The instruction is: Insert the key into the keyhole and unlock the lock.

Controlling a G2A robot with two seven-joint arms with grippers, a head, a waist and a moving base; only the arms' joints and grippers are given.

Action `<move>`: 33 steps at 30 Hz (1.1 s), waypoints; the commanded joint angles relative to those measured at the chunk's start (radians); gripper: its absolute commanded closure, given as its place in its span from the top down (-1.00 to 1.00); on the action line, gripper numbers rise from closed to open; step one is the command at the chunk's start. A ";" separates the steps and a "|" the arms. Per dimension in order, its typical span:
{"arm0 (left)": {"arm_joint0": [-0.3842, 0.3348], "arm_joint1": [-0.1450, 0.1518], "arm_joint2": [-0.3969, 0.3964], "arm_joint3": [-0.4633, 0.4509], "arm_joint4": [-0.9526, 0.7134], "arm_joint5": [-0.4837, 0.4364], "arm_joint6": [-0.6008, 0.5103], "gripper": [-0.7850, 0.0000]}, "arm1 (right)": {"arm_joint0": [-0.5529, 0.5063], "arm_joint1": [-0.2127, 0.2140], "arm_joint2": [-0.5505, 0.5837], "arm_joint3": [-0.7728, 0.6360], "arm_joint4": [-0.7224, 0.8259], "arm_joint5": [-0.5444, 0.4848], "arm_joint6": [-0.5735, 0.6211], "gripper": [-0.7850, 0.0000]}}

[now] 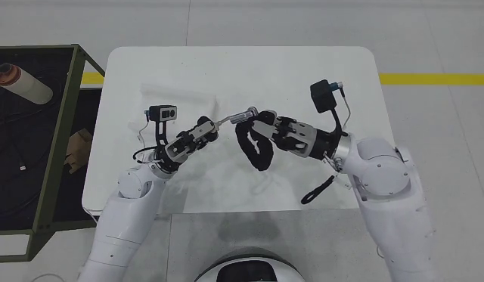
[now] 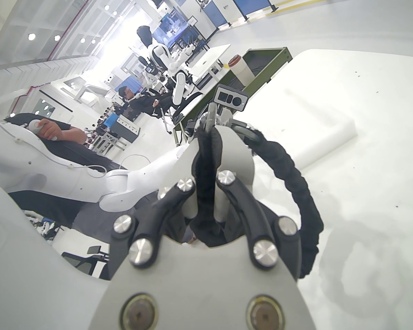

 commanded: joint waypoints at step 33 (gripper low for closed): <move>0.004 0.014 -0.005 -0.007 -0.030 0.032 -0.091 -1.00 | 0.033 0.044 -0.002 -0.025 0.050 0.070 0.081 -1.00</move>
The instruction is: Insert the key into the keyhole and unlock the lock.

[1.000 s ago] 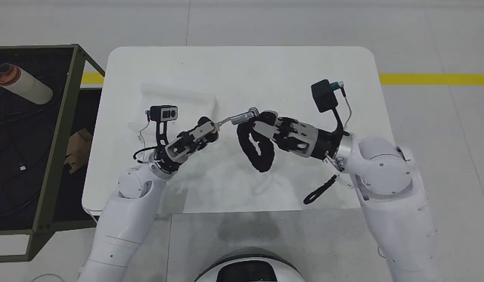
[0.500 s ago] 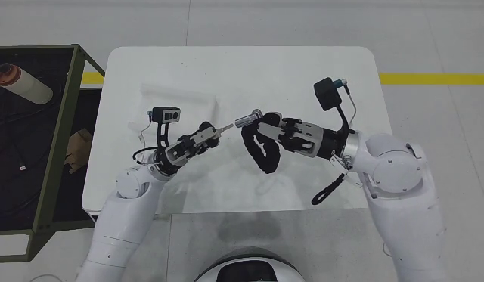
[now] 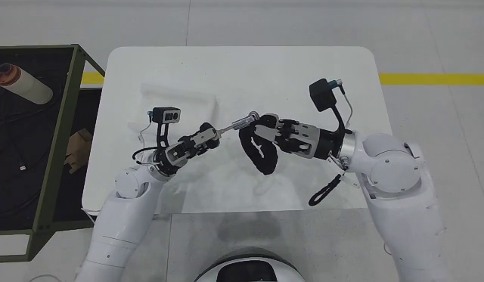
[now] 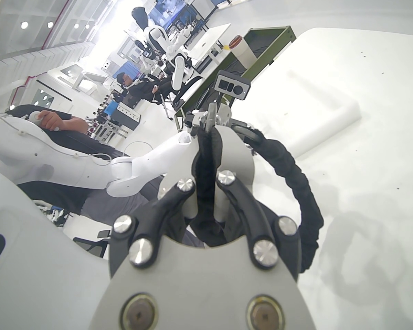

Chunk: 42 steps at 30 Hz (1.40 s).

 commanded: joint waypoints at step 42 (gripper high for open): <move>0.014 -0.002 -0.014 0.001 -0.119 -0.024 0.036 -1.00 | 0.092 0.036 -0.230 0.178 -0.793 0.214 0.104 -1.00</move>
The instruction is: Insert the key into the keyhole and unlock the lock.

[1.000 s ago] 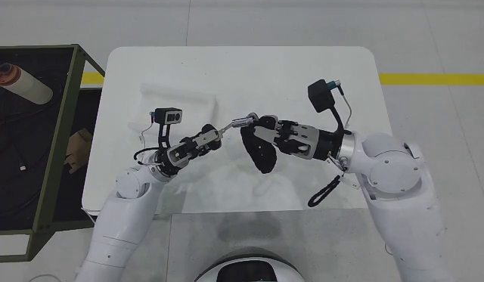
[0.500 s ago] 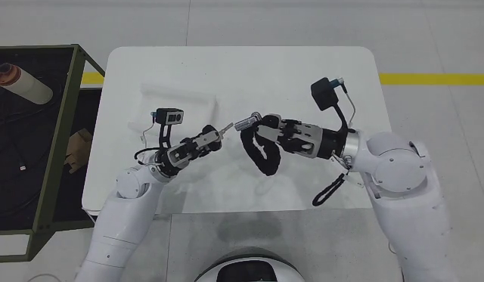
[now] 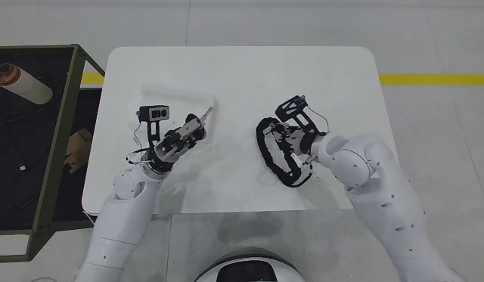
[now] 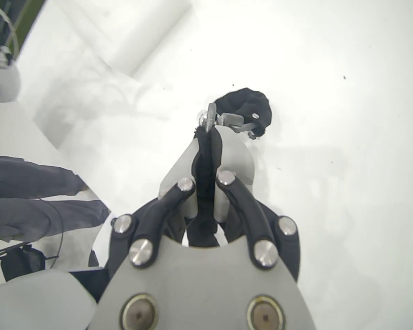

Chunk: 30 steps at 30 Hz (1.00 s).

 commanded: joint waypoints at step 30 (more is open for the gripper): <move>0.016 -0.010 -0.033 -0.007 0.006 0.032 -0.028 -1.00 | 0.105 -0.047 -0.129 0.187 0.053 0.095 0.172 -0.51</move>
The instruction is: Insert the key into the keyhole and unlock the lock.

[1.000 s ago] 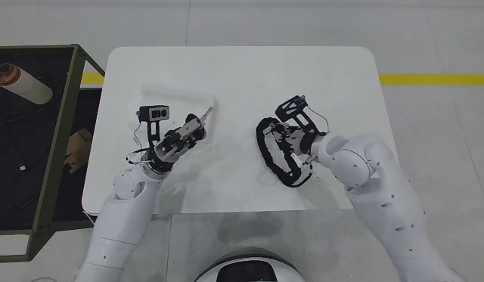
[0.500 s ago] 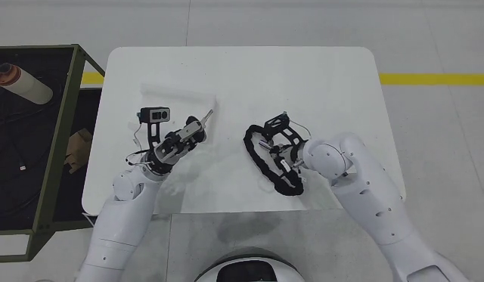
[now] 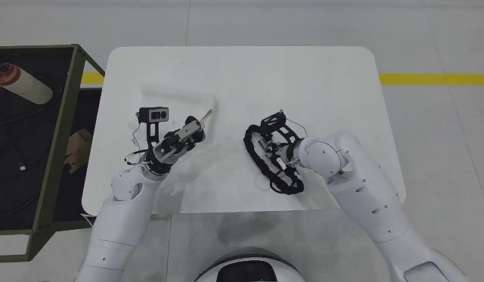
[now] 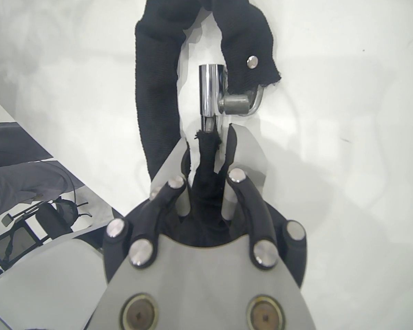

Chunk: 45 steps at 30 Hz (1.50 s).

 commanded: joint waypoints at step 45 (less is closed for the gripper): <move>0.006 -0.019 -0.005 -0.015 0.033 0.010 0.002 -1.00 | -0.110 -0.005 0.218 -0.185 0.151 -0.049 -0.184 -1.00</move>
